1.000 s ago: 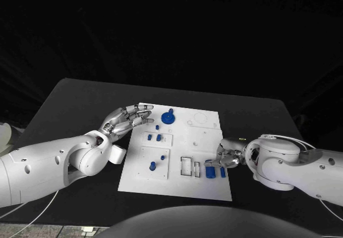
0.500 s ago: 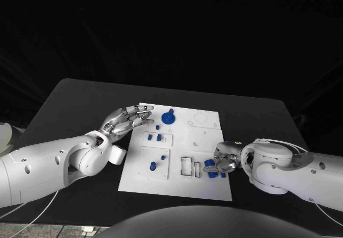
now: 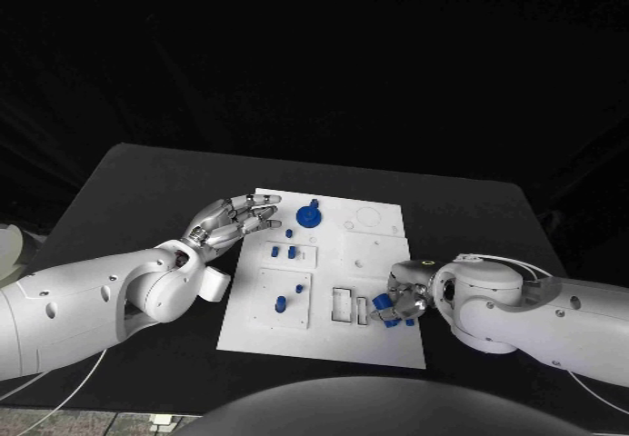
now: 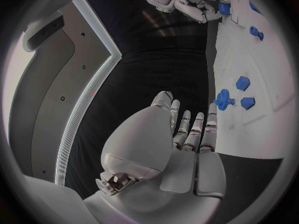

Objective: Assemble the parts on the task board

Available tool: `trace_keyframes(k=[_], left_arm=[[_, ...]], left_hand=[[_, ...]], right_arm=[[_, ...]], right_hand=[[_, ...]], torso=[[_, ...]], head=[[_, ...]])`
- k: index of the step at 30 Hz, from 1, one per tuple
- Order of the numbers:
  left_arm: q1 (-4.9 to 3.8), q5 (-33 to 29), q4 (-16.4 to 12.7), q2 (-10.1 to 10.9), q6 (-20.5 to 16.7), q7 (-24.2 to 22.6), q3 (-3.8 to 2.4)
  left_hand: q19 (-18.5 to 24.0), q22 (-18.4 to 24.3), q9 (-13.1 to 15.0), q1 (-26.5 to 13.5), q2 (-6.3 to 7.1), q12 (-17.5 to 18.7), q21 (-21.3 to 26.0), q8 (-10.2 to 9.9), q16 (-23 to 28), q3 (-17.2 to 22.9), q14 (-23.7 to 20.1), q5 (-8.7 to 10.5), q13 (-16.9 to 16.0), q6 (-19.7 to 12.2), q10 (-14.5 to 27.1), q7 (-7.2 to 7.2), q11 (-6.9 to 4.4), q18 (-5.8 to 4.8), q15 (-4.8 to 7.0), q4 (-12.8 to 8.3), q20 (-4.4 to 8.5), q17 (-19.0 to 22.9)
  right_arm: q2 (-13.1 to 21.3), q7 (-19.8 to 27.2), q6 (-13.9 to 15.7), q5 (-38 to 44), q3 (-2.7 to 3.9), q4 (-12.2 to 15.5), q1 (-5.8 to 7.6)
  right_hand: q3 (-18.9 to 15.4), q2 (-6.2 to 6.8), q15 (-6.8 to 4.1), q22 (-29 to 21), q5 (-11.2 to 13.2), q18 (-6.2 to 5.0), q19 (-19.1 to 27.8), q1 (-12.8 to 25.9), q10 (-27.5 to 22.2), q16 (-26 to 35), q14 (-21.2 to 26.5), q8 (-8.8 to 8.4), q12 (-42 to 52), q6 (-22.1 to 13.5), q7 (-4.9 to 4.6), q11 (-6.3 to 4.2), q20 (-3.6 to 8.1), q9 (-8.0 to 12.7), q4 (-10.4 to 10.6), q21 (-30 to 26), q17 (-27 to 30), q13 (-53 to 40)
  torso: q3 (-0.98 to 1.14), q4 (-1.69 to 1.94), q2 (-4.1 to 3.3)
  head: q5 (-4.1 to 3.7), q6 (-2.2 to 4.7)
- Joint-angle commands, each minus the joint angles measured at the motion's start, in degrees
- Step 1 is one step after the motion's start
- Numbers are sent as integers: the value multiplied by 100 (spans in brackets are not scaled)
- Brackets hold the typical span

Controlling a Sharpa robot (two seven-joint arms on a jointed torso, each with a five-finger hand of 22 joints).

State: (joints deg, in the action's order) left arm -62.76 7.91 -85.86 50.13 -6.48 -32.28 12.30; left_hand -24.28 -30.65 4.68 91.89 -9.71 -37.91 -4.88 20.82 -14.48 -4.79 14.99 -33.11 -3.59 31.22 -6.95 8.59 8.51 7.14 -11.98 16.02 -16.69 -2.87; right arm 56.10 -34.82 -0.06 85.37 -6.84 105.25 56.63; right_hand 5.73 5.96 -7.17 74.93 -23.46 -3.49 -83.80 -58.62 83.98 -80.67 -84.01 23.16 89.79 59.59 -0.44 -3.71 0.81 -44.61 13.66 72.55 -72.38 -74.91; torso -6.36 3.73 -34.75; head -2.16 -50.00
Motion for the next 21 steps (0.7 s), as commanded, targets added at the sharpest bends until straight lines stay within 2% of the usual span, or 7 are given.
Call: trace_keyframes(k=[1, 5, 8, 9, 14, 17, 21], left_arm=[[5, 0, 2, -16, 138, 8, -5], [8, 0, 7, -19, 142, 16, -5], [12, 0, 10, -22, 146, 22, -5], [13, 0, 11, -24, 148, 24, -5], [17, 0, 13, -29, 146, 28, -4], [19, 0, 14, -39, 146, 28, -4], [21, 0, 20, -50, 145, 31, -4]], left_hand=[[-41, 8, -5, 64, -2, 26, -2, -37, -26, 40, -1, -29, 8, 1, 1, 24, 24, -4, -34, -8, 2, -2], [-41, 8, -5, 64, -2, 26, -2, -37, -26, 40, -1, -29, 8, 1, 1, 24, 24, -4, -34, -8, 2, -2], [-40, 10, -5, 66, -2, 28, -1, -37, -29, 46, 0, -30, 7, 3, 2, 30, 33, -6, -38, -10, 2, -3], [-40, 10, -5, 66, -2, 28, -1, -37, -29, 46, 0, -30, 7, 3, 2, 30, 33, -6, -38, -10, 2, -3], [-39, 12, -5, 69, -2, 17, -1, -38, -33, 51, 3, -31, 6, 5, 0, 34, 39, -7, -41, -11, 2, -3], [-39, 12, -5, 70, -2, 15, -1, -38, -33, 53, 4, -31, 5, 5, -1, 35, 40, -7, -42, -12, 2, -3], [-39, 13, -5, 71, -2, 15, -1, -38, -35, 55, 6, -32, 5, 6, -1, 36, 42, -8, -43, -13, 2, -4]], right_arm=[[-16, -151, -254, -97, -50, -96, -64], [-16, -115, -148, -472, -50, -112, -66], [3, -52, 3, -874, -50, -118, -66], [14, -25, 58, -1016, -49, -116, -66], [107, 94, 346, -1626, -45, -52, -45], [209, 156, 544, -1978, -39, 58, 43], [322, 207, 765, -2466, -35, 217, 244]], right_hand=[[213, -171, 32, 1015, -355, -21, -102, -293, 602, 24, -301, -61, 21, -64, 0, 15, -37, -30, -230, -27, -1, -1509], [361, -178, 24, 1022, -936, -18, -110, -377, 602, 11, -309, -108, 21, -53, 13, 4, -32, -71, -308, -7, -22, -1509], [558, -167, 6, 1041, -1620, -6, -132, -432, 602, -24, -323, -126, 21, -6, 35, -18, -16, -120, -378, 58, -78, -1509], [611, -160, 3, 1045, -1772, -2, -137, -419, 602, -36, -327, -129, 21, 10, 40, -22, -13, -136, -384, 74, -95, -1509], [833, -137, -7, 1056, -2295, 5, -148, -337, 602, -80, -340, -138, 21, 56, 51, -34, -1, -208, -391, 115, -163, -1509], [909, -128, -10, 1062, -2389, 10, -154, -296, 602, -97, -344, -144, 21, 63, 51, -37, 0, -235, -394, 137, -189, -1509], [948, -126, -4, 1064, -2341, 12, -156, -217, 602, -102, -345, -171, 21, 51, 38, -27, -1, -240, -365, 147, -192, -1509]], torso=[[1, 9, 4], [7, 3, -2], [4, -3, 0], [2, -2, 0], [-1, -2, -10], [5, 0, -12], [-4, -8, -4]], head=[[17, 0], [50, 0], [61, 0], [55, 0], [69, 0], [80, 0], [65, 0]])
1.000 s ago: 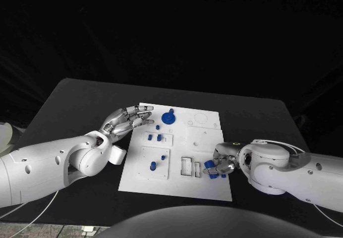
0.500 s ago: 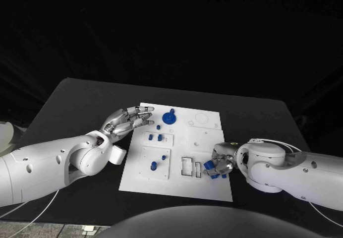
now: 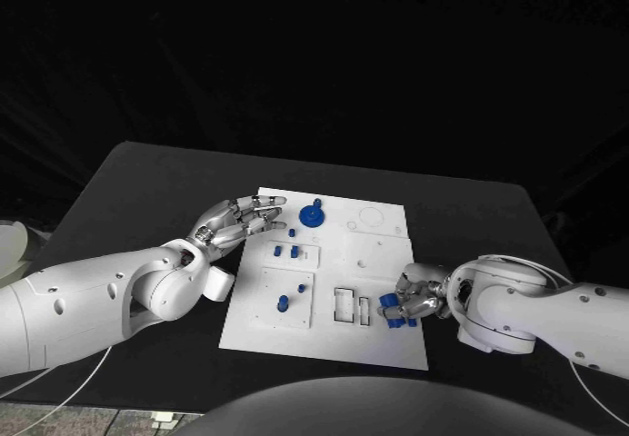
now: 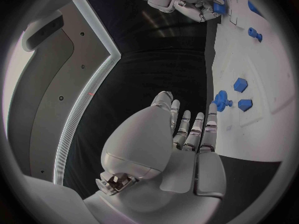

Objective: Assemble the parts on the task board

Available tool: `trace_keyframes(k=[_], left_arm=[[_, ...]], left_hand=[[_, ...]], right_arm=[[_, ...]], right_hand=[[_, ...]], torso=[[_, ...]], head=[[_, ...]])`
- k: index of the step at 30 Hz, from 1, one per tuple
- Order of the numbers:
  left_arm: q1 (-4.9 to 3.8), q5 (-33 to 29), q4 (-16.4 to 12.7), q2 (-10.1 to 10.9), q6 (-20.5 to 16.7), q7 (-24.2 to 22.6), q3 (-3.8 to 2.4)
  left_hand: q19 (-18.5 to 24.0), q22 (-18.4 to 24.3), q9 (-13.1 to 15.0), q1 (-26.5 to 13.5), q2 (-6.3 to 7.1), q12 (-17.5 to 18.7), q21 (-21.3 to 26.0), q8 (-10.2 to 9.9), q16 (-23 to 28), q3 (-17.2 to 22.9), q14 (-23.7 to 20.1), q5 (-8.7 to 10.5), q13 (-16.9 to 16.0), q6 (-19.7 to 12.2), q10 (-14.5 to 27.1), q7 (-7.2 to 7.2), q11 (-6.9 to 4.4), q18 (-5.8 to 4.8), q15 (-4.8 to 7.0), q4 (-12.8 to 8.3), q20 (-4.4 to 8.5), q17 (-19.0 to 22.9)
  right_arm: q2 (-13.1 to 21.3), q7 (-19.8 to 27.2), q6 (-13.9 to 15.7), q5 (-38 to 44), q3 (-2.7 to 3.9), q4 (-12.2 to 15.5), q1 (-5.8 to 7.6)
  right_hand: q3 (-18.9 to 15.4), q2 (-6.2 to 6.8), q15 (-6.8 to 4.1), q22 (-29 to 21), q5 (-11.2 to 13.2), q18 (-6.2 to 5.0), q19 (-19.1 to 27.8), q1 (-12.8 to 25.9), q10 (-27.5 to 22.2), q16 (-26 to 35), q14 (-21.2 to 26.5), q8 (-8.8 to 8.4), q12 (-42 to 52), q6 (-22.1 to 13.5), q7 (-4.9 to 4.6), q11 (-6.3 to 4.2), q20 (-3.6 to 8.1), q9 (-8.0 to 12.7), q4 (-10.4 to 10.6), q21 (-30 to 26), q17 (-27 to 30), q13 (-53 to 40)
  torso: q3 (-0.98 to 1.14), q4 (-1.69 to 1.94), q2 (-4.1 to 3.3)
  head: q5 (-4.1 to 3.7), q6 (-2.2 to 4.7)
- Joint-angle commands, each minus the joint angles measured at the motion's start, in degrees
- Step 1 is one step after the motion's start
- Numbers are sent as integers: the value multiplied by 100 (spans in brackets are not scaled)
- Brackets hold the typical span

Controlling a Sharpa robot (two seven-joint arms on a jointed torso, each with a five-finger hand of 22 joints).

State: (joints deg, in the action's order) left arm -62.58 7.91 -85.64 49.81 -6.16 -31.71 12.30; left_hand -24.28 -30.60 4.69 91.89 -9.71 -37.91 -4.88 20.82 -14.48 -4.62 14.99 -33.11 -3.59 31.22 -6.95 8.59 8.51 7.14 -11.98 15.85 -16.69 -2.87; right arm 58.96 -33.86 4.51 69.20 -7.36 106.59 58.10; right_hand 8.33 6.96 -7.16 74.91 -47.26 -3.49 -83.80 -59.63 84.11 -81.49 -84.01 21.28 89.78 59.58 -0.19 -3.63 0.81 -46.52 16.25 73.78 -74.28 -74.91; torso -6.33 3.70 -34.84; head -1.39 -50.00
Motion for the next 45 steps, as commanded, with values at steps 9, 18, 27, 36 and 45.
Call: trace_keyframes(k=[9, 18, 27, 36, 45], left_arm=[[5, 0, 1, -36, 108, -14, -4], [6, 0, 2, -32, 106, -9, -5], [5, 0, 9, -36, 110, -5, -5], [5, 0, 16, -47, 121, 5, -5], [6, 0, 52, -81, 152, 24, -5]], left_hand=[[-40, 9, -6, 72, -1, 12, -1, -38, -38, 41, 8, -33, 5, 7, -2, 38, 44, -9, -45, 3, 2, -4], [-41, 10, -6, 74, 0, 1, -1, -38, -42, 44, 12, -33, 3, 9, -6, 41, 47, -9, -46, 2, 3, -5], [-43, 12, -5, 77, 1, 0, -2, -35, -44, 51, 14, -36, 2, 17, -9, 48, 51, -10, -49, -1, 3, -6], [-43, 14, -4, 79, 2, -1, -2, -35, -47, 55, 16, -37, 2, 19, -11, 51, 53, -11, -50, -2, 3, -6], [-44, 15, -4, 84, 1, 7, -2, -34, -43, 62, 11, -40, 2, 22, -11, 55, 56, -12, -52, -5, 3, -5]], right_arm=[[-13, 32, 274, -1860, 18, 146, 301], [-331, -28, 97, -1940, 16, -162, 194], [-626, -91, 22, -1905, 17, -329, 158], [-771, -55, 107, -1808, 18, -360, 150], [-796, -42, 174, -1760, 18, -307, 149]], right_hand=[[775, -255, 48, 959, 672, -60, -23, 108, 589, 87, -296, -87, 22, -119, -60, 32, -43, -87, -573, -345, 175, -1509], [722, -324, 124, 878, 1390, -114, 87, 309, 589, 183, -258, -153, 22, -319, -155, 121, -115, -104, -474, -640, 326, -1509], [613, -361, 169, 800, 1905, -166, 180, 464, 589, 329, -197, -188, 22, -415, -206, 170, -162, -99, -377, -919, 549, -1509], [604, -371, 174, 782, 1947, -178, 201, 469, 589, 367, -182, -187, 22, -421, -209, 174, -168, -101, -374, -983, 608, -1509], [593, -381, 176, 779, 1980, -179, 203, 482, 589, 373, -179, -180, 22, -416, -211, 176, -171, -105, -363, -991, 614, -1509]], torso=[[-7, 4, 2], [-2, 11, 7], [-5, -1, 1], [-5, 3, 0], [-5, 3, 1]], head=[[-37, 0], [7, 0], [13, 0], [2, 0], [24, 0]])
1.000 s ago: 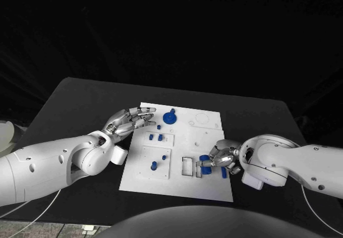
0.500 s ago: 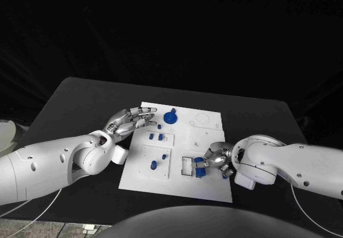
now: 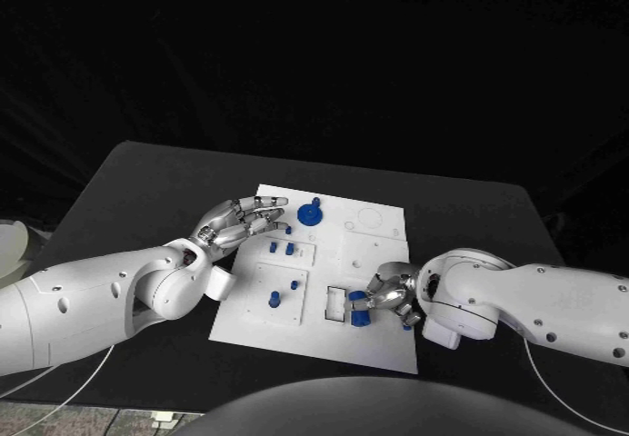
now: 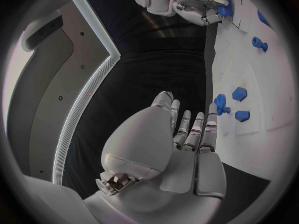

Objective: Assemble the parts on the task board

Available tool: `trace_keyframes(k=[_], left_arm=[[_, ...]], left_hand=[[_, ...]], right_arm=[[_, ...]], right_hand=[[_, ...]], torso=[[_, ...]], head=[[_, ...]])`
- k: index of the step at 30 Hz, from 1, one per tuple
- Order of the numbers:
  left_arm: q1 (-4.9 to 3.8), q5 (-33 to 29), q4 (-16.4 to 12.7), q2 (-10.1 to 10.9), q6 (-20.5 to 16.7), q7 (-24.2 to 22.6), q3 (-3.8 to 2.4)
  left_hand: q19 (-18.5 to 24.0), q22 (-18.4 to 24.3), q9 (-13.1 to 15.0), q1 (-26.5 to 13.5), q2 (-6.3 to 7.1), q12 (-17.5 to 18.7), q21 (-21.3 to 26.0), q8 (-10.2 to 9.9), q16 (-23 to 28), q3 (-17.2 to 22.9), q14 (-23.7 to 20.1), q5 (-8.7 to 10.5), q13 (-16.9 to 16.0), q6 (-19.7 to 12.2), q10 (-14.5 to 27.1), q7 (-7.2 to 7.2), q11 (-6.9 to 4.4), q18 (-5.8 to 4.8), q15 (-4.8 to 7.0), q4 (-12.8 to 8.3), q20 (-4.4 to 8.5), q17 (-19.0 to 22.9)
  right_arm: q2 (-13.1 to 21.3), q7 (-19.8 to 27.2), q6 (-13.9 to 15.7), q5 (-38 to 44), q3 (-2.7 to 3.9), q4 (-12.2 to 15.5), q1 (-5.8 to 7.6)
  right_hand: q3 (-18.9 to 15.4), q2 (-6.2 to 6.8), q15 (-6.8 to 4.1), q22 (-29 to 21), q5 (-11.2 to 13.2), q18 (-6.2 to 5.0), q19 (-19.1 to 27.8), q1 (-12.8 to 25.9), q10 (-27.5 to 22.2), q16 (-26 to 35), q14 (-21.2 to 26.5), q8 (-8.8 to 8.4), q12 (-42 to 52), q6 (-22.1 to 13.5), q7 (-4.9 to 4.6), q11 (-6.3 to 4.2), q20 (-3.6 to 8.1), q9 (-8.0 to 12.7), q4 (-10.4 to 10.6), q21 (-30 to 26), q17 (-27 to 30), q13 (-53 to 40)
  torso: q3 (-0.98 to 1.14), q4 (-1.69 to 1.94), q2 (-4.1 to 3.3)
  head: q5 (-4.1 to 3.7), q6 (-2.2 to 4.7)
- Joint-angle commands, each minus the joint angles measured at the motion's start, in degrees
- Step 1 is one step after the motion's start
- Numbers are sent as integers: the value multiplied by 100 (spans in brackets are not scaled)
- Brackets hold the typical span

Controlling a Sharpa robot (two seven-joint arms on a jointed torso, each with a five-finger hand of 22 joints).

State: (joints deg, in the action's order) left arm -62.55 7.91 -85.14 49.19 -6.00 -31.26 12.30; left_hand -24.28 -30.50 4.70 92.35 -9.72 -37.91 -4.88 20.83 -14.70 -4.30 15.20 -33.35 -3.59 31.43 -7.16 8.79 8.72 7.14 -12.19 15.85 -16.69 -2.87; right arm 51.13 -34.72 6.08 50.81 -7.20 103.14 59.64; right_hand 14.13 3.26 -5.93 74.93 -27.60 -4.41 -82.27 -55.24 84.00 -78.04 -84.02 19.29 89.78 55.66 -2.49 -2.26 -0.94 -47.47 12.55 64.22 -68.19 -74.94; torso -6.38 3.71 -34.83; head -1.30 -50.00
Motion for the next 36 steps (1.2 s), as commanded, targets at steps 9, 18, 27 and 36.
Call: trace_keyframes(k=[9, 18, 27, 36], left_arm=[[5, 0, 11, -18, 130, -29, -4], [9, 0, 25, -26, 122, -29, -3], [14, 0, 28, -35, 130, -22, -3], [14, 0, 23, -34, 138, -12, -4]], left_hand=[[-44, 8, -5, 47, 0, 4, -1, -35, -25, 44, -8, -24, 2, 5, 8, 40, 40, -13, -35, -13, 4, -6], [-44, 10, -5, 52, 1, -6, -1, -35, -27, 50, -6, -27, 0, 7, 6, 43, 42, -14, -36, -17, 4, -6], [-44, 10, -5, 52, 1, -6, -1, -35, -27, 50, -6, -27, 0, 7, 6, 43, 42, -14, -36, -17, 4, -6], [-46, 12, -5, 60, 3, -11, -2, -35, -29, 62, -6, -34, -1, 11, 1, 48, 46, -16, -36, -23, 4, -6]], right_arm=[[151, -28, 147, 231, 8, 183, 28], [346, -60, 135, 80, 12, 419, 265], [209, -64, -45, -167, 12, 380, 307], [15, -97, -176, -207, 12, 176, 198]], right_hand=[[-1, -8, 53, 778, 34, -87, 48, 45, 600, 21, -184, 37, 22, -7, 25, 37, 2, -20, 5, -31, -11, -1506], [-28, -19, 39, 803, 51, -70, 7, 66, 600, -21, -213, 89, 22, 45, 44, 20, 7, -47, 23, 61, -82, -1506], [-51, -40, 33, 791, 96, -78, 11, 103, 600, 5, -214, 95, 22, 24, 46, 16, 13, -55, 60, 19, -39, -1506], [-180, -98, 54, 724, 499, -113, 65, 279, 600, 169, -165, 52, 22, -118, 12, 44, 0, -37, 226, -212, 199, -1506]], torso=[[0, -3, 8], [-1, -5, 5], [-7, -4, 3], [-3, -2, 3]], head=[[52, 0], [34, 0], [15, 0], [10, 0]])
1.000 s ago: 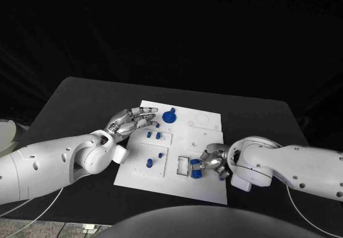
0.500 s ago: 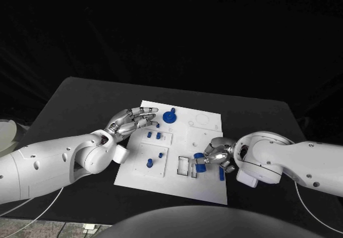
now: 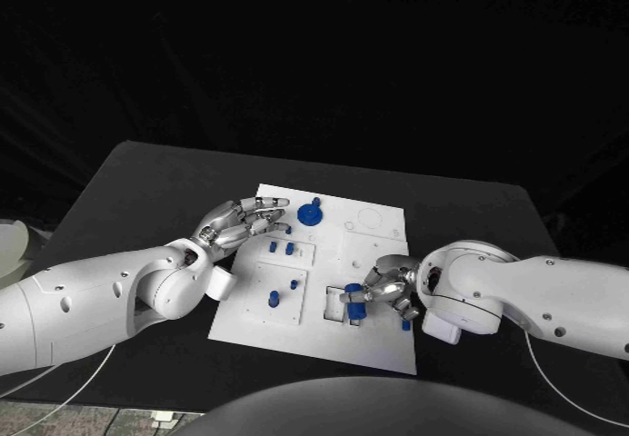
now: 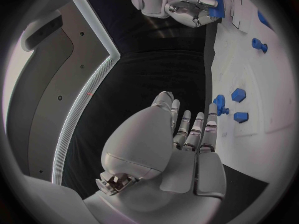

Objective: Assemble the parts on the task board

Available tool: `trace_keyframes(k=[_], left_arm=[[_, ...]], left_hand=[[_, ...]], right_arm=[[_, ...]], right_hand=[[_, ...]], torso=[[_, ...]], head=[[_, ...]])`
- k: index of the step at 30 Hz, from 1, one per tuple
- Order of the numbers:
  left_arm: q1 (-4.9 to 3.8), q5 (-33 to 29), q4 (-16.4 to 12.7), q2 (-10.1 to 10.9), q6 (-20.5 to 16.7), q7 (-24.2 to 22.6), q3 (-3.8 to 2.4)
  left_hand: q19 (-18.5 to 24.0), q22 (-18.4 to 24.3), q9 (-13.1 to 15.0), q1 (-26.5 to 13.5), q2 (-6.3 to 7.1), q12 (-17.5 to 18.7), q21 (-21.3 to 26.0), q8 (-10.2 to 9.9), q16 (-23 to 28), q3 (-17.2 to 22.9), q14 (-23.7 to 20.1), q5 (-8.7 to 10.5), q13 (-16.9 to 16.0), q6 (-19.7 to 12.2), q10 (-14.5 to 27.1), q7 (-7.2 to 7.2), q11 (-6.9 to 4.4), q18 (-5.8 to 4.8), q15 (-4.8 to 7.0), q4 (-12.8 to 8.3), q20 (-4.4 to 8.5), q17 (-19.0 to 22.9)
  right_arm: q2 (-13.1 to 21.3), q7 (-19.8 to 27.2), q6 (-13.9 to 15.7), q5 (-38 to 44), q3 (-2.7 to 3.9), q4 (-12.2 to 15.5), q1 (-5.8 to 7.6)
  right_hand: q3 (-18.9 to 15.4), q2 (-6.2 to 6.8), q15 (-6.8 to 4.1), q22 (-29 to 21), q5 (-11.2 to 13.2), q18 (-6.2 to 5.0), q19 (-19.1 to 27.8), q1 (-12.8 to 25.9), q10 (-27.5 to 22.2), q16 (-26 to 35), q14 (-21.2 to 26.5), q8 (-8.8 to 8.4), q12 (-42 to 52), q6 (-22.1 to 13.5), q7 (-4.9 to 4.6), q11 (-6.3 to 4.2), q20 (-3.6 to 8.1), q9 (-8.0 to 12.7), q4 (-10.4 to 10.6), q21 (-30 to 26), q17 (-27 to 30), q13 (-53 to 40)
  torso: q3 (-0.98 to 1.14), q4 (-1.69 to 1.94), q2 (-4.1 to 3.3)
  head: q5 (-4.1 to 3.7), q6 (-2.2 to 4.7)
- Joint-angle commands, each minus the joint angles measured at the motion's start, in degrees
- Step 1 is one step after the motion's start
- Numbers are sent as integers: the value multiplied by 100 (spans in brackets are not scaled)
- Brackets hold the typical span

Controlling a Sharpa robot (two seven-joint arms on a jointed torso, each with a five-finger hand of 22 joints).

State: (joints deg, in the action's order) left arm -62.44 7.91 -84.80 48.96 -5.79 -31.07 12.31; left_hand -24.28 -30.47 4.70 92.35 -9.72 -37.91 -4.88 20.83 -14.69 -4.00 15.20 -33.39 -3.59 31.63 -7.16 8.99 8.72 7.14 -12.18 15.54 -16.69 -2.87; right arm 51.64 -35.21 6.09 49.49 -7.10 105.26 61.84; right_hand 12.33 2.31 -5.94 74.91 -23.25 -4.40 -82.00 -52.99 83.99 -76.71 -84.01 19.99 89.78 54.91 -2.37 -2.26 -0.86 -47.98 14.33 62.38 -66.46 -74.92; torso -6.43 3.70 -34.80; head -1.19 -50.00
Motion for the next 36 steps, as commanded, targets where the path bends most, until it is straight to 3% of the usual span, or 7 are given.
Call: trace_keyframes(k=[1, 19, 31, 36], left_arm=[[3, 0, -11, -11, 118, -31, -5], [4, 0, 1, -33, 149, -21, -6], [4, 0, 12, -43, 164, -15, -6], [5, 0, 22, -58, 177, -7, -6]], left_hand=[[-46, 9, -5, 61, 3, -11, -1, -35, -29, 32, -6, -30, -1, -9, 1, 28, 46, -16, -36, 7, 4, -6], [-48, 14, -6, 81, 4, -4, -1, -37, -29, 60, -8, -45, 0, -7, -1, 35, 52, -19, -37, -10, 5, -6], [-47, 18, -7, 93, 4, 1, -1, -39, -28, 76, -11, -52, 0, -7, -1, 39, 56, -20, -38, -20, 5, -5], [-47, 19, -8, 97, 4, 5, 0, -40, -27, 82, -13, -54, 0, -6, 0, 40, 58, -21, -39, -23, 5, -5]], right_arm=[[-58, -51, -178, -75, 1, -54, -29], [-312, -67, -212, -59, 1, -281, -95], [-357, -74, -293, -37, 2, -321, -98], [-364, -75, -323, -35, 2, -323, -98]], right_hand=[[-10, -7, 56, 722, 94, -115, 39, 61, 601, 43, -165, -20, 22, -51, -2, 46, -9, 17, 56, -41, 35, -1508], [-174, -88, 98, 666, 463, -137, 54, 192, 583, 187, -147, -107, -4, -279, -68, 101, -45, 92, 182, -219, 221, -1485], [-458, -136, 115, 648, 1141, -140, 23, 477, 574, 237, -165, -106, -19, -386, -95, 124, -63, 152, 218, -283, 268, -1471], [-556, -149, 116, 651, 1234, -138, 10, 567, 582, 247, -167, -95, -8, -395, -96, 124, -63, 163, 222, -279, 277, -1481]], torso=[[4, -2, -2], [3, 3, 3], [3, -6, -4], [5, -2, -5]], head=[[1, 0], [-13, 0], [9, 0], [8, 0]])
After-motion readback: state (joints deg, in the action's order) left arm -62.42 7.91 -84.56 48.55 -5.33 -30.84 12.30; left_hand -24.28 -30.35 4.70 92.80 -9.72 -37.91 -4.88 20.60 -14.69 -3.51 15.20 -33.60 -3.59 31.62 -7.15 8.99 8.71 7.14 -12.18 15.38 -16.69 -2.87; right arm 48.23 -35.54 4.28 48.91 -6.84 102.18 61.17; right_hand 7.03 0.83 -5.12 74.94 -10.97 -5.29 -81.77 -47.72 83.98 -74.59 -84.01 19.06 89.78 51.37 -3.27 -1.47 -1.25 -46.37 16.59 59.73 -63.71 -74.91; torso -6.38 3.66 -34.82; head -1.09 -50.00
